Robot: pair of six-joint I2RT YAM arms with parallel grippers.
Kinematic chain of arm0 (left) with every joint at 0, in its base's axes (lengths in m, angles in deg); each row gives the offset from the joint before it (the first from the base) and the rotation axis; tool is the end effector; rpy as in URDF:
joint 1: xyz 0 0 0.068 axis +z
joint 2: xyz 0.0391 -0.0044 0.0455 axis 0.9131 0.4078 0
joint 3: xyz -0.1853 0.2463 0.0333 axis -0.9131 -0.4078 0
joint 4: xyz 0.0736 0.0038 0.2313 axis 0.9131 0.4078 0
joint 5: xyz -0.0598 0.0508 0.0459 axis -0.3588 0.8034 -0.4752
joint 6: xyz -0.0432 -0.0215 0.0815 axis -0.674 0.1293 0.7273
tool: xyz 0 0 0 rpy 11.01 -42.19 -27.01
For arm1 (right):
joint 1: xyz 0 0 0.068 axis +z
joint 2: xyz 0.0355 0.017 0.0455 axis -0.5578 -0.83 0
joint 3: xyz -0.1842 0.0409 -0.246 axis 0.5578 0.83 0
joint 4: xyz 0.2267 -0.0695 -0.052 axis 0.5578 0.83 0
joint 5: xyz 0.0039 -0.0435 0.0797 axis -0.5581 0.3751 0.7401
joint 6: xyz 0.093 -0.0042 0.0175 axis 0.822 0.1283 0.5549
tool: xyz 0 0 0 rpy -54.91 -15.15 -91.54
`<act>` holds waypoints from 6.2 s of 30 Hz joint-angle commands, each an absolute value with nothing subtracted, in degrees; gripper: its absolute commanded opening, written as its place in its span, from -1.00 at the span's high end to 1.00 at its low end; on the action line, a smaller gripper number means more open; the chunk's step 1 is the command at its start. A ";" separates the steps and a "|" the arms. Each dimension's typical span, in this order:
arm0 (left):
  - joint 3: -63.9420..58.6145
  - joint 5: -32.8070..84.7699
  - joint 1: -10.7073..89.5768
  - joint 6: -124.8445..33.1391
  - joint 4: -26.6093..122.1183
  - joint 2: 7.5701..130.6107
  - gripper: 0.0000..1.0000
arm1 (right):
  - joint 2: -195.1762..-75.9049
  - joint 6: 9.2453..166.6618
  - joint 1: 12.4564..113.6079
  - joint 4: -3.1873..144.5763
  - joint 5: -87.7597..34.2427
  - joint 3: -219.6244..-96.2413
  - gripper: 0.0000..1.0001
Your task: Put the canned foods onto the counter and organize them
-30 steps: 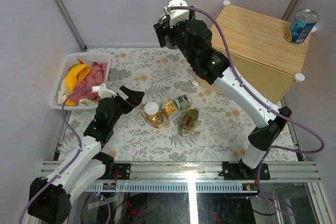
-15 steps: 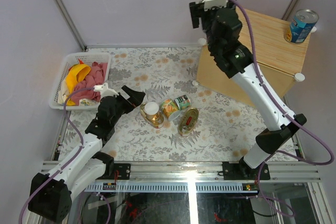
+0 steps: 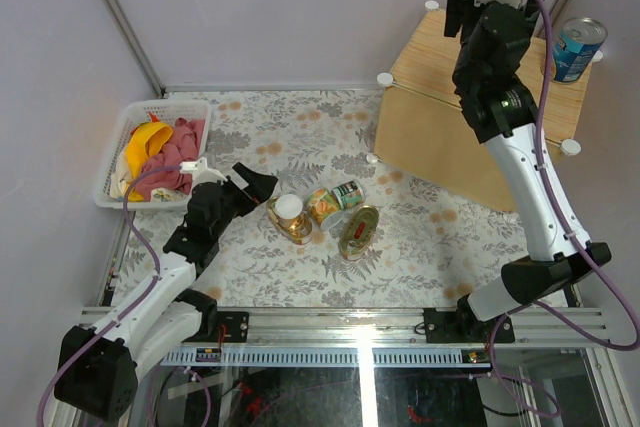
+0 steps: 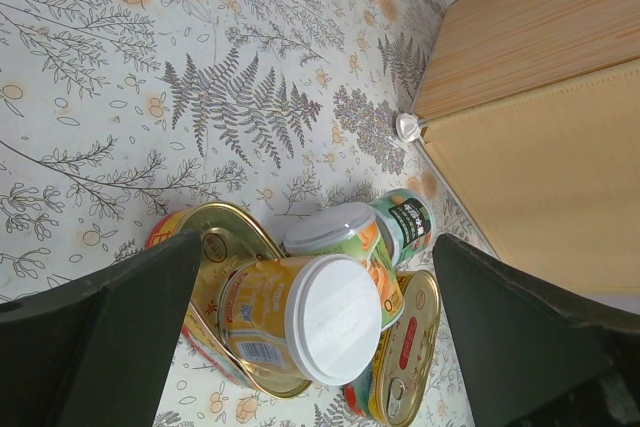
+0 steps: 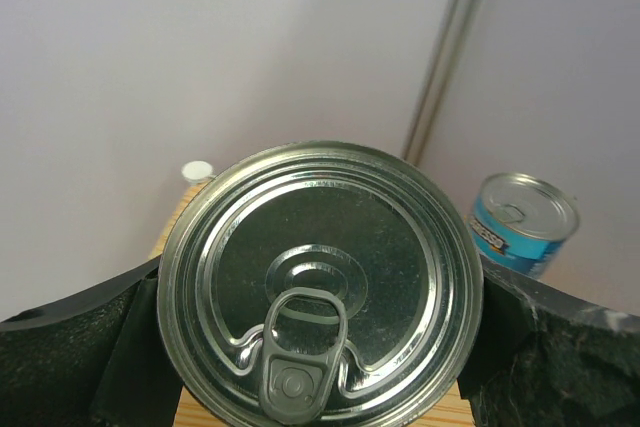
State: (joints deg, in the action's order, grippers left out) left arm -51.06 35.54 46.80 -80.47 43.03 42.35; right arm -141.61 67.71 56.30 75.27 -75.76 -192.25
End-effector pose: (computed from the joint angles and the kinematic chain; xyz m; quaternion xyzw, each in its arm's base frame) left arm 0.1909 -0.0642 0.2507 -0.1958 0.7853 -0.3093 0.4994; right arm 0.3182 0.0699 0.5997 0.1013 0.6133 -0.1488 0.7691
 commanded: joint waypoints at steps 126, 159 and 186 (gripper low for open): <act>-47.09 31.03 46.99 -77.95 43.68 44.12 -1.00 | -132.09 90.96 22.92 79.22 -62.90 -170.85 -0.99; -47.95 30.43 46.93 -78.81 43.67 42.71 -1.00 | -130.91 88.26 22.97 80.28 -64.71 -177.80 -0.99; -49.54 31.42 46.95 -81.17 43.73 40.50 -0.99 | -127.55 85.57 31.66 75.02 -46.22 -180.91 -0.99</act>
State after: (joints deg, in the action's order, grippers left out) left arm -48.72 31.24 46.80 -79.96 46.83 41.28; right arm -130.27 87.16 26.68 80.84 -55.57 -181.82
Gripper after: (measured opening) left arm 0.997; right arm 0.994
